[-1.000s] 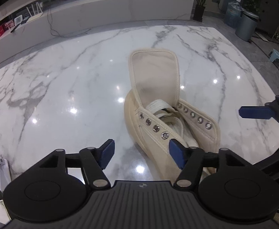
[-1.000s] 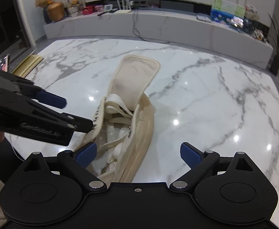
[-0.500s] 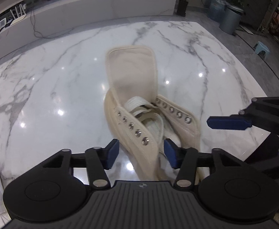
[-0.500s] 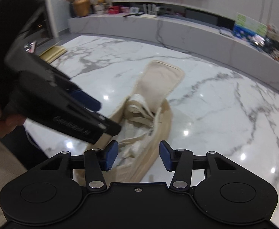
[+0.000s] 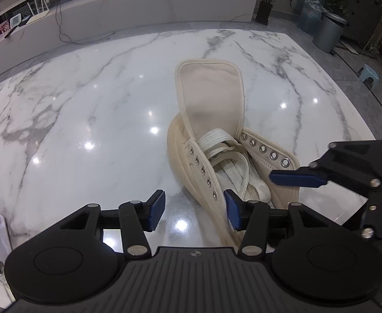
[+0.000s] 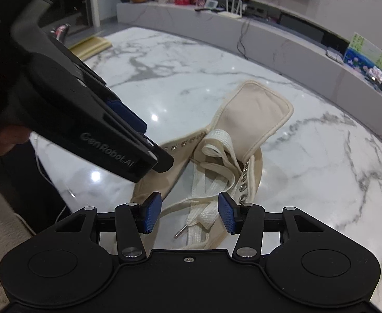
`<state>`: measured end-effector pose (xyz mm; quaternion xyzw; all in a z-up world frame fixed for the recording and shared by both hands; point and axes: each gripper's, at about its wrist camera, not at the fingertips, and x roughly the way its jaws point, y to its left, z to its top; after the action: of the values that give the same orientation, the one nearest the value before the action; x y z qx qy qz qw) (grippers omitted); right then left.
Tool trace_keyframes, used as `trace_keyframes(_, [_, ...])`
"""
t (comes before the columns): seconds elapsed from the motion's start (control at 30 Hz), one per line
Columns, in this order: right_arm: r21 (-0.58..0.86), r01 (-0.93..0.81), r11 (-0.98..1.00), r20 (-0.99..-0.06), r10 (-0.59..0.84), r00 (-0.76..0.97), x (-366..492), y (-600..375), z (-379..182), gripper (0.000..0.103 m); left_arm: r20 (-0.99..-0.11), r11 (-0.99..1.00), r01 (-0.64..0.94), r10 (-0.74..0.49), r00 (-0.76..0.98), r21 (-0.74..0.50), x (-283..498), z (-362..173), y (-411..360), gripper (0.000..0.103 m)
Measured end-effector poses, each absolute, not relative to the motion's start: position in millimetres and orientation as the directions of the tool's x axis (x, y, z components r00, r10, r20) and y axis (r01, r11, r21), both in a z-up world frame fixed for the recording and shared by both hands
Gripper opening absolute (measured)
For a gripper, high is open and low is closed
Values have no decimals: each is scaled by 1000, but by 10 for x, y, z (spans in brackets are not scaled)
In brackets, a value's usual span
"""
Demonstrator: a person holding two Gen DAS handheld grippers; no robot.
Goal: Lace up shoes with both hands
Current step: 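Move the right gripper into the sneaker and grasp the white lace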
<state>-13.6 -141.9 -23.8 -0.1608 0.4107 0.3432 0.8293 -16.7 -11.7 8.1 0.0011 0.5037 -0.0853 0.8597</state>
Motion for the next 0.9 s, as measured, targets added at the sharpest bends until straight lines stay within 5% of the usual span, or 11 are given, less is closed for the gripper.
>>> trace_keyframes(0.2, [43, -646, 762, -823, 394, 410, 18, -1359, -362, 47, -862, 987, 124, -154, 483, -106, -86, 42, -42, 48])
trace_keyframes(0.57, [88, -572, 816, -858, 354, 373, 218, -1341, -528, 17, -878, 989, 106, -142, 457, -105, 59, -82, 12, 55])
trace_keyframes(0.9, [10, -681, 732, -858, 357, 371, 83, -1243, -518, 13, -884, 990, 110, -130, 449, -89, 78, -113, -5, 55])
